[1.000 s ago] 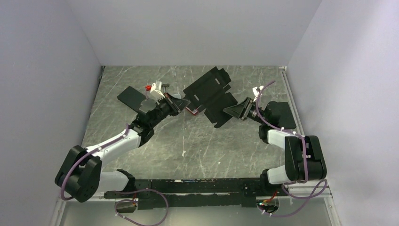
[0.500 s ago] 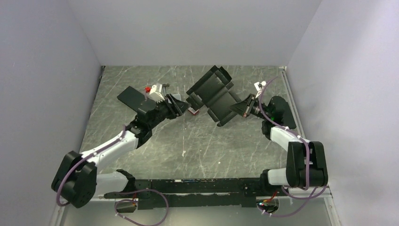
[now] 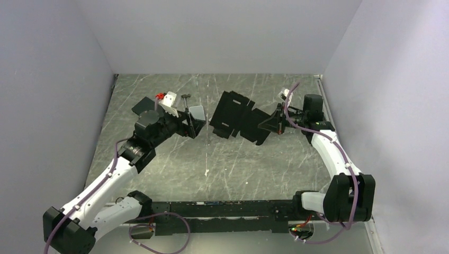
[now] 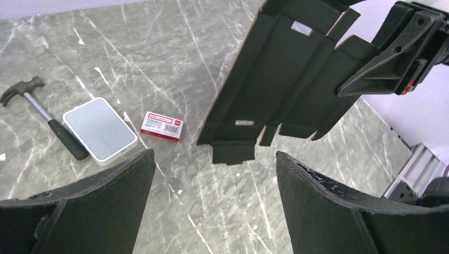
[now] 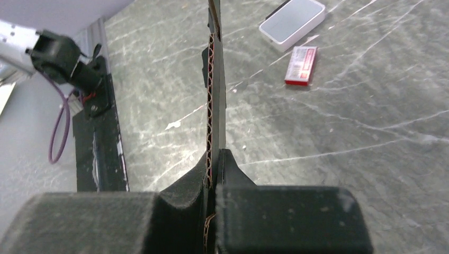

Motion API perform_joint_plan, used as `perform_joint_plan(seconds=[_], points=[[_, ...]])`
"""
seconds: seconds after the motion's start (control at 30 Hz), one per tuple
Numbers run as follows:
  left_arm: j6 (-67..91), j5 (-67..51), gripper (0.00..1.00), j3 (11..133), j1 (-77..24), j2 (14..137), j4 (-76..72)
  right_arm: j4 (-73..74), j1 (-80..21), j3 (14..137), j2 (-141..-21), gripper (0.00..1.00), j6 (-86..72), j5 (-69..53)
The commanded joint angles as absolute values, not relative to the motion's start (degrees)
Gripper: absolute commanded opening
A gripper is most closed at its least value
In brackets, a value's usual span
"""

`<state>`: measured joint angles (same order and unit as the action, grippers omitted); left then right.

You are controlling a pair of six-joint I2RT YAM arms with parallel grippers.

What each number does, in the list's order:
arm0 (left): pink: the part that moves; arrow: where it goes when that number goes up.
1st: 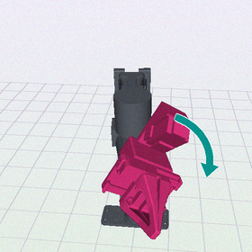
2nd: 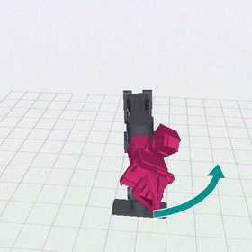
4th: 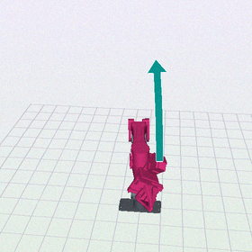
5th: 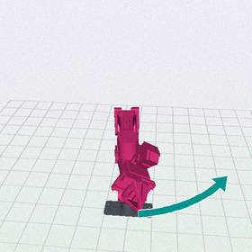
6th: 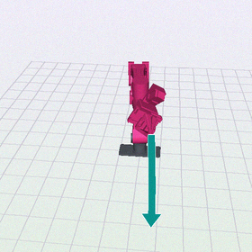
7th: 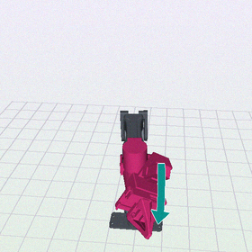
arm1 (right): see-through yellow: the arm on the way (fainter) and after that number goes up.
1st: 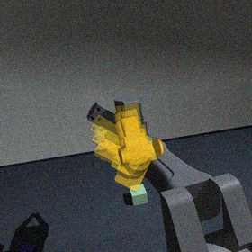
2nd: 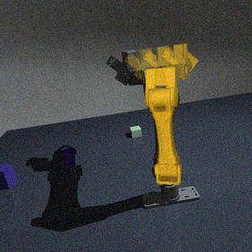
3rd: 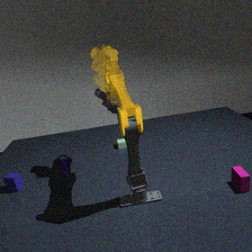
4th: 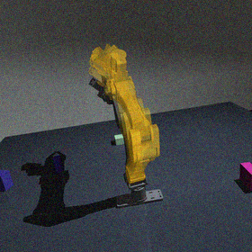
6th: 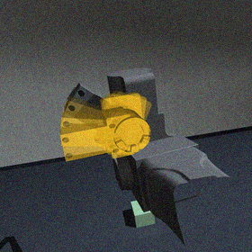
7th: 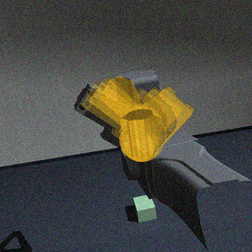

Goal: Fold the paper box
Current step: Pick up the paper box from the center of the board, then fold the paper box at the center of the board.

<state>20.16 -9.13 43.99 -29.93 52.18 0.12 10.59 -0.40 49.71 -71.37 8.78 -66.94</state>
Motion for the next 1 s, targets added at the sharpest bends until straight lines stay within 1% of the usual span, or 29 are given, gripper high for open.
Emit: perform_joint_plan(seconds=[0.0,0.07,0.17,0.27,0.37,0.47,0.63,0.67,0.73,0.9,0.97], points=[[12.46,-19.60,0.89,42.69,-28.06,52.30,-6.12,24.36,-0.35,52.50,-69.26,0.00,24.87,-71.87],[13.28,-24.93,0.89,40.23,-27.33,53.52,-12.65,26.19,-0.35,52.85,-69.38,0.00,27.36,-72.99],[15.37,-28.91,0.90,38.04,-26.54,55.79,-19.89,27.85,-0.35,53.06,-69.58,0.00,29.30,-73.76],[16.52,-32.35,0.95,39.64,-25.99,58.53,-19.97,28.75,-0.35,53.17,-69.76,0.00,30.30,-74.10],[17.85,-35.71,0.95,41.97,-25.84,61.87,-19.08,29.53,-0.35,53.33,-70.06,0.00,31.00,-74.38],[18.91,-36.50,0.96,43.53,-25.84,65.00,-18.73,29.95,-0.35,53.35,-70.34,0.00,31.47,-74.60],[20.76,-38.30,0.95,43.60,-25.84,68.13,-23.30,29.76,-0.35,53.26,-70.53,0.00,31.28,-74.73],[21.16,-38.36,0.93,43.70,-25.84,68.71,-24.00,29.65,-0.35,53.26,-70.50,0.00,31.09,-74.71],[21.46,-38.75,0.85,44.25,-25.84,70.10,-24.39,29.31,-0.35,53.18,-70.59,0.00,30.60,-74.48],[22.59,-38.42,0.59,45.80,-25.77,72.54,-23.53,27.74,-0.35,52.83,-70.96,0.00,28.69,-73.39],[22.88,-38.04,0.54,45.96,-25.84,73.10,-23.34,27.60,-0.33,52.91,-71.17,0.00,28.46,-73.13]])
